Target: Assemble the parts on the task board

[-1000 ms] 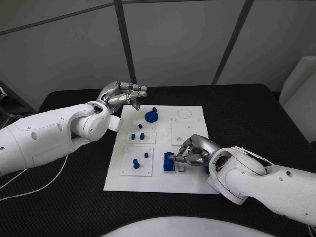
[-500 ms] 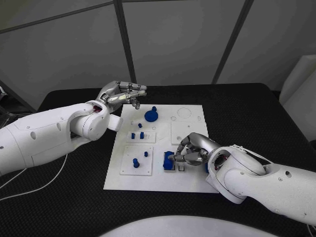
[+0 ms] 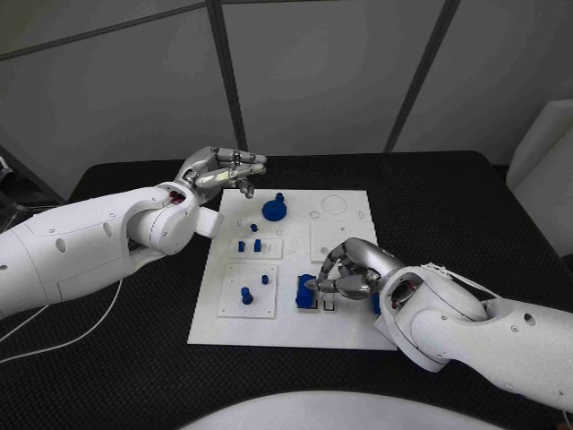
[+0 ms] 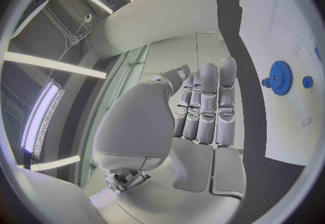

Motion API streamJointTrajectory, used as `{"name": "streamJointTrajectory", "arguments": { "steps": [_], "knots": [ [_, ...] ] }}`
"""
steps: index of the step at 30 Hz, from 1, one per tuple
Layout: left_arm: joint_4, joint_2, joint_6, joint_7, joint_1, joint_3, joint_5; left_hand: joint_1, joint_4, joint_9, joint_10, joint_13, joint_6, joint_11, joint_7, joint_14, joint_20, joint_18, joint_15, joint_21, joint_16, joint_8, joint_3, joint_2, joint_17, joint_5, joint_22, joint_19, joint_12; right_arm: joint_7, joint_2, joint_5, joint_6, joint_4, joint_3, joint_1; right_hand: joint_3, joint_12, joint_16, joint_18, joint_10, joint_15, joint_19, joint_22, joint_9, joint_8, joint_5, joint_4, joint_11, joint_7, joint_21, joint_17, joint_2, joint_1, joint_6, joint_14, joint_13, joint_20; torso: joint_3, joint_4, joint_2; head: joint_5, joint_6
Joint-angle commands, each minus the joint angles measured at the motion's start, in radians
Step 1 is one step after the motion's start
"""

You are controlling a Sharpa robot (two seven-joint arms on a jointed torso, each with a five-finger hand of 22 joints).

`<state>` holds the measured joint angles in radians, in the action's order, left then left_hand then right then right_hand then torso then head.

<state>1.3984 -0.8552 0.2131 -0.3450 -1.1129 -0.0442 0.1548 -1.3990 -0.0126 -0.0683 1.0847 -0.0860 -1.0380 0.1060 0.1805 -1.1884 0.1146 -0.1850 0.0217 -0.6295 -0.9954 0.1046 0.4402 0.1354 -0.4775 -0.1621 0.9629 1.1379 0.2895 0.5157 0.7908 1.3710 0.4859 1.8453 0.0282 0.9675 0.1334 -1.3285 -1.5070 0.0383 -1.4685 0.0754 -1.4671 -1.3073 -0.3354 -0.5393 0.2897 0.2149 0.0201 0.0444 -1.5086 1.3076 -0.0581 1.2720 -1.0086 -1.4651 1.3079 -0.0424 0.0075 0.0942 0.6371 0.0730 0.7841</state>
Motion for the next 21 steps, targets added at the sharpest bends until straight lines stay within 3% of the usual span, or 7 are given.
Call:
{"name": "streamJointTrajectory", "arguments": {
  "steps": [1, 10, 14, 21],
  "knots": [
    [0.001, 0.000, -0.010, -0.004, -0.002, -0.001, -0.003, 0.011, 0.002, 0.001, -0.010, -0.002, 0.006, 0.000, -0.001, 0.004, 0.005, 0.002, 0.001, 0.005, 0.005, -0.001, -0.006, -0.003, 0.001, 0.002, -0.001, -0.002, 0.006, -0.063, 0.002, 0.012, 0.030, 0.009, 0.000, 0.001, 0.007, -0.005, -0.003, -0.016, -0.010, 0.010, -0.038, -0.187, -0.002, -0.007, 0.004, 0.000, 0.008, -0.001, -0.004, 0.142, 0.007, 0.007, -0.006, -0.082, 0.071, 0.009, 0.0005, 0.0001, -0.001, 0.001, 0.000],
    [0.000, 0.001, -0.011, -0.003, -0.002, -0.001, -0.003, 0.011, 0.002, 0.001, -0.011, -0.002, 0.008, 0.001, 0.000, 0.004, 0.006, 0.002, 0.001, 0.005, 0.005, -0.001, -0.007, -0.004, 0.002, 0.002, -0.002, -0.002, 0.007, -0.070, 0.001, 0.015, -0.050, 0.009, 0.000, 0.001, 0.010, -0.004, -0.003, -0.015, -0.011, 0.013, -0.038, -0.186, -0.008, -0.015, 0.000, -0.013, 0.011, -0.005, -0.003, 0.143, 0.005, 0.034, -0.003, -0.082, 0.072, 0.013, -0.0005, -0.0009, 0.000, 0.001, 0.000],
    [-0.001, 0.002, -0.010, -0.004, -0.002, -0.001, -0.003, 0.011, 0.002, 0.001, -0.011, -0.002, 0.008, 0.001, 0.000, 0.004, 0.006, 0.002, 0.001, 0.005, 0.005, -0.001, -0.007, -0.004, 0.002, 0.002, -0.002, -0.002, 0.007, -0.066, -0.003, 0.020, -0.074, 0.005, 0.000, 0.001, -0.002, -0.003, -0.003, -0.015, -0.011, 0.015, -0.037, -0.186, -0.013, -0.021, -0.059, -0.033, 0.013, -0.007, -0.003, 0.143, 0.010, 0.075, -0.001, -0.082, 0.074, 0.016, 0.0001, -0.0005, -0.001, 0.003, 0.001],
    [-0.001, 0.002, -0.010, -0.005, -0.002, -0.001, -0.003, 0.011, 0.002, 0.001, -0.011, -0.002, 0.008, 0.001, 0.000, 0.004, 0.006, 0.002, 0.001, 0.005, 0.005, -0.001, -0.007, -0.004, 0.002, 0.002, -0.002, -0.002, 0.007, -0.059, -0.009, 0.026, -0.091, -0.001, 0.000, 0.001, -0.014, -0.004, -0.001, -0.016, -0.013, 0.016, -0.038, -0.188, -0.016, -0.024, -0.073, -0.049, 0.015, -0.008, -0.004, 0.140, 0.011, 0.102, -0.001, -0.081, 0.076, 0.017, -0.0008, -0.0011, 0.000, 0.004, 0.002]
  ]
}}
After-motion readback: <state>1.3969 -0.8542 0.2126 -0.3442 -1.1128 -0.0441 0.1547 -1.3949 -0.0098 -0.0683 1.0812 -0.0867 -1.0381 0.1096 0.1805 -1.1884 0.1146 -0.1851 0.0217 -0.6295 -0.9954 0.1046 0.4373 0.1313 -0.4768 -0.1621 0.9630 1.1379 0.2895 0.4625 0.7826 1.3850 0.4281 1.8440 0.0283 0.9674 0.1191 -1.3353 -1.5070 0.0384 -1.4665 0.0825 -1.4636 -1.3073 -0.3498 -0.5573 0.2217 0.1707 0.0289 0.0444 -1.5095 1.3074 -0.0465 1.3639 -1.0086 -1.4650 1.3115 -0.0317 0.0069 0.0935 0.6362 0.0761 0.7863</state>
